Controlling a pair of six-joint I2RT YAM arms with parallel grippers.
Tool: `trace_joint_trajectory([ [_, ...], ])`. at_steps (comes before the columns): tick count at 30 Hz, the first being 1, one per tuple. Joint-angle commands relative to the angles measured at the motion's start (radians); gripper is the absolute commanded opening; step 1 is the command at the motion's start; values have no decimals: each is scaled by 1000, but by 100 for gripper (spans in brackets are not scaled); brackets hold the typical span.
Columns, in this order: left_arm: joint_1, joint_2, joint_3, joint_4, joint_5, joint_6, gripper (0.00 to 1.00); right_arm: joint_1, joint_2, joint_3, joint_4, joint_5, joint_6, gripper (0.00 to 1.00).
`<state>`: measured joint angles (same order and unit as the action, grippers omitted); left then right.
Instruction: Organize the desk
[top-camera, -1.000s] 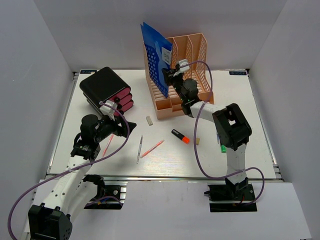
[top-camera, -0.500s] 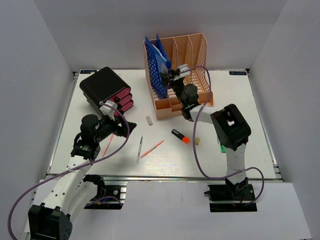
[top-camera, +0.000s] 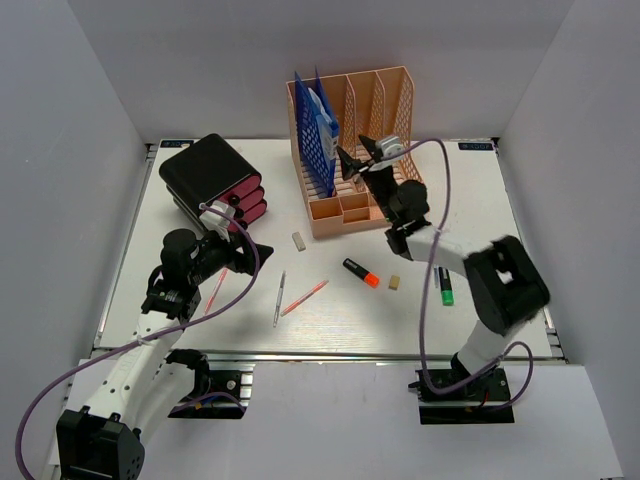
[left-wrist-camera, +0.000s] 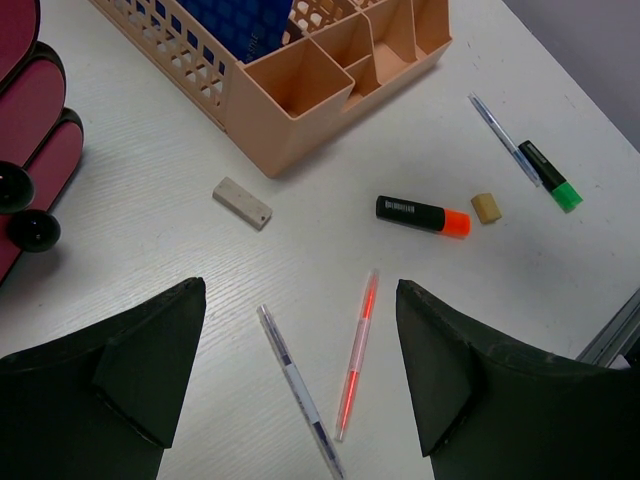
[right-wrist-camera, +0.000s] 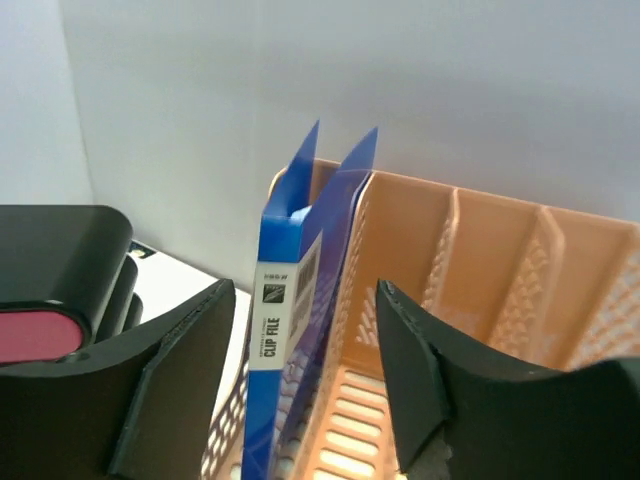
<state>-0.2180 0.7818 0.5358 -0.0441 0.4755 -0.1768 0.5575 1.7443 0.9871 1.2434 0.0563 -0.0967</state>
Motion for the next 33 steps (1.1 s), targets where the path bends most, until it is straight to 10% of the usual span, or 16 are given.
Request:
trace_joint_trajectory([
  [1,5,-6,1,1,0,-1,86,-19,-209,-33,-124,-45,-66,63],
  [3,5,-10,1,-2,-18,-7,85,-28,-281,25,-419,-122,-95,46],
  [4,5,-10,3,-3,-29,-15,80,-36,-293,214,-893,-156,-130,31],
  [5,5,-9,7,-5,-41,-19,73,-48,-266,345,-1156,-285,-165,0],
  [8,5,26,35,-43,-109,-49,15,-57,-96,779,-1960,-445,-292,0],
  [10,5,49,56,-69,-175,-91,0,-74,-58,832,-2180,-507,-293,0],
  [12,5,92,107,-135,-231,-122,0,-83,-173,713,-2156,-570,-331,14],
  [14,5,132,168,-216,-277,-188,0,-82,-270,489,-2024,-569,-346,59],
  [16,5,157,210,-299,-328,-263,6,-87,-373,357,-1952,-555,-341,76],
  [20,-17,237,299,-422,-391,-354,56,-97,-436,247,-1828,-587,-267,77],
  [28,-139,472,565,-659,-762,-438,65,-97,-396,110,-1587,-716,-91,37],
  [33,-205,580,690,-737,-934,-495,76,-102,-381,55,-1550,-731,-107,65],
])
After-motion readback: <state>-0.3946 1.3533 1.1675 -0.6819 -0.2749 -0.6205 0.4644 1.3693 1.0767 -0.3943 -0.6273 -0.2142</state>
